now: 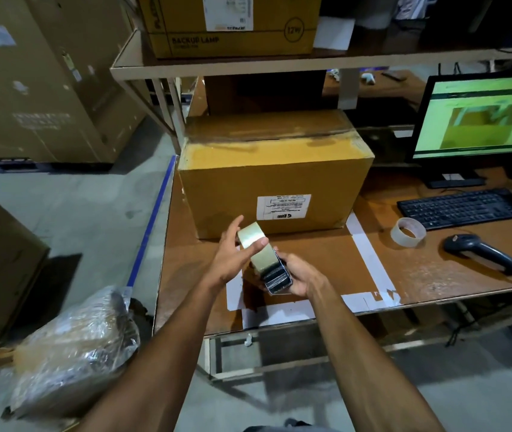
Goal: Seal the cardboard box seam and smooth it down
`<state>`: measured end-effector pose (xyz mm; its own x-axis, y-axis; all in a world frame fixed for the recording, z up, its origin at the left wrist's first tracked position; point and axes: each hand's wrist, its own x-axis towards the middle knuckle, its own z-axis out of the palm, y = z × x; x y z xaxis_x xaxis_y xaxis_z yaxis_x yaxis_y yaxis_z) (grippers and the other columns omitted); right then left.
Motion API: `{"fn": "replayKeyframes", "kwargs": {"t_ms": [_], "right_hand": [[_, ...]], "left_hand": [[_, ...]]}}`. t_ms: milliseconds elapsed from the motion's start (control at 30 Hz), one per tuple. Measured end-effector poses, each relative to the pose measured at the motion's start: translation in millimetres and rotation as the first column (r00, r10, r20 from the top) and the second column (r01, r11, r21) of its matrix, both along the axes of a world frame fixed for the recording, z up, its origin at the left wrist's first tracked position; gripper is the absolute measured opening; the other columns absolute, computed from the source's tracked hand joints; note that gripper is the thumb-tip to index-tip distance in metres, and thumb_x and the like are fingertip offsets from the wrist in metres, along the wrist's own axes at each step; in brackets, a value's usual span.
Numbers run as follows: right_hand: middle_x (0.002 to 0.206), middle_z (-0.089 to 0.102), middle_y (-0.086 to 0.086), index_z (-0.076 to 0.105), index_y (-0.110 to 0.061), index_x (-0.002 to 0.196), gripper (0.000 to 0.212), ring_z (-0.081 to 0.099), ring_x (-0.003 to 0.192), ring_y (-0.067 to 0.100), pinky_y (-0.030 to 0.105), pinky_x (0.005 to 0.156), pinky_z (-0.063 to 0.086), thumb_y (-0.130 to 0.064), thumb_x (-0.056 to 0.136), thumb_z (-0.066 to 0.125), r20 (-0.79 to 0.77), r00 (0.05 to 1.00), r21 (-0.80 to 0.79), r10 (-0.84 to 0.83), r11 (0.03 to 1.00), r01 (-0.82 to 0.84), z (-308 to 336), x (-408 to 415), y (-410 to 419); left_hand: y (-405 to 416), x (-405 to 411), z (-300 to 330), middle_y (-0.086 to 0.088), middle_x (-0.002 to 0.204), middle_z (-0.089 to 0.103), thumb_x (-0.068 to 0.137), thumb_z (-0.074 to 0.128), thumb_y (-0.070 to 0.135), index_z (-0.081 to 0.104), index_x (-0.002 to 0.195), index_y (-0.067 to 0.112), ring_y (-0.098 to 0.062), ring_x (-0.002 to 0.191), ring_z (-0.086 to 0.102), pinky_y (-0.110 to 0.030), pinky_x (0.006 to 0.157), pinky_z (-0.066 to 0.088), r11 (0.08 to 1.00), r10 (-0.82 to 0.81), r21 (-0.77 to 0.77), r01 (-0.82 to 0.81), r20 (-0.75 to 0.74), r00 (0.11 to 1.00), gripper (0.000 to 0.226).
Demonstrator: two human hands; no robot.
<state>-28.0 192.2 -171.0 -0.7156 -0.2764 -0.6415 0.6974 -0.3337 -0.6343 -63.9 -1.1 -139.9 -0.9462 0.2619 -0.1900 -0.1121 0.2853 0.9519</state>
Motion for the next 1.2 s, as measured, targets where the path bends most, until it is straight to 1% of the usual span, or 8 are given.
{"fn": "replayKeyframes", "kwargs": {"t_ms": [100,300,367,467,667,800,967,1200], "right_hand": [[0.136,0.069,0.029,0.057,-0.006,0.145,0.05,0.072,0.118,0.039,0.055,0.097,0.061,-0.043,0.113,0.047,-0.008,0.998,0.013,0.057,0.998,-0.057,4,-9,-9],[0.124,0.072,0.028,0.057,-0.001,0.139,0.072,0.073,0.108,0.04,0.056,0.092,0.061,-0.062,0.11,0.036,0.056,0.993,0.016,0.107,0.994,-0.108,10,-29,-20],[0.129,0.069,0.03,0.052,-0.001,0.141,0.068,0.074,0.109,0.044,0.055,0.088,0.065,-0.06,0.109,0.041,0.051,0.994,0.108,0.095,0.989,-0.1,9,-34,-14],[0.126,0.071,0.029,0.057,0.0,0.135,0.06,0.075,0.109,0.046,0.048,0.079,0.068,-0.053,0.108,0.053,0.032,0.988,0.221,0.153,0.963,-0.156,12,-37,-6],[0.125,0.074,0.023,0.07,0.003,0.124,0.026,0.077,0.096,0.028,0.036,0.075,0.068,-0.006,0.1,0.071,-0.039,0.989,0.387,0.139,0.915,-0.113,9,-44,-21],[0.12,0.075,0.022,0.067,0.001,0.123,0.029,0.078,0.108,0.034,0.035,0.071,0.068,0.012,0.096,0.066,-0.036,0.998,0.456,0.058,0.889,-0.035,-7,-53,-30],[0.102,0.077,0.024,0.067,-0.002,0.115,0.029,0.072,0.066,0.02,0.027,0.051,0.054,0.018,0.094,0.063,-0.096,0.99,0.551,-0.099,0.823,0.136,-31,-67,-24],[0.106,0.075,0.022,0.07,-0.008,0.098,0.026,0.069,0.067,0.021,0.017,0.041,0.047,0.017,0.092,0.066,-0.139,0.984,0.6,-0.113,0.781,0.174,-41,-98,-16]], "left_hand": [[-9,0,-8,-0.005,0.148,0.062,0.071,0.091,0.06,0.049,0.153,0.041,-0.024,0.124,0.068,-0.042,0.098,0.06,0.965,-0.011,0.26,-0.045,0.211,0.977,0.094],[-21,-5,-20,-0.012,0.131,0.074,0.059,0.096,0.069,0.061,0.132,0.03,-0.027,0.113,0.076,-0.045,0.093,0.065,0.916,0.222,0.286,-0.282,0.226,0.948,0.09],[-30,-8,-26,-0.01,0.13,0.073,0.051,0.098,0.075,0.056,0.136,0.032,-0.028,0.114,0.075,-0.045,0.091,0.065,0.884,0.318,0.264,-0.385,0.263,0.911,0.104],[-44,-11,-34,-0.009,0.128,0.069,0.069,0.096,0.061,0.044,0.143,0.029,-0.03,0.114,0.073,-0.052,0.099,0.063,0.819,0.416,0.262,-0.51,0.34,0.843,0.096],[-50,-14,-48,-0.012,0.126,0.064,0.06,0.101,0.058,0.039,0.139,0.027,-0.032,0.105,0.075,-0.054,0.088,0.067,0.748,0.563,0.169,-0.641,0.351,0.749,0.105],[-43,-14,-50,-0.012,0.132,0.059,0.06,0.101,0.061,0.04,0.135,0.026,-0.028,0.105,0.072,-0.038,0.07,0.065,0.721,0.638,0.093,-0.686,0.297,0.711,0.102],[-35,-20,-61,-0.012,0.135,0.053,0.07,0.099,0.053,0.039,0.141,0.021,-0.027,0.106,0.068,-0.025,0.058,0.052,0.713,0.674,0.018,-0.7,0.254,0.693,0.098],[-23,-40,-68,-0.009,0.135,0.049,0.065,0.09,0.076,0.038,0.142,0.027,-0.029,0.107,0.064,-0.045,0.082,0.066,0.673,0.738,-0.102,-0.733,0.155,0.656,0.105]]}}
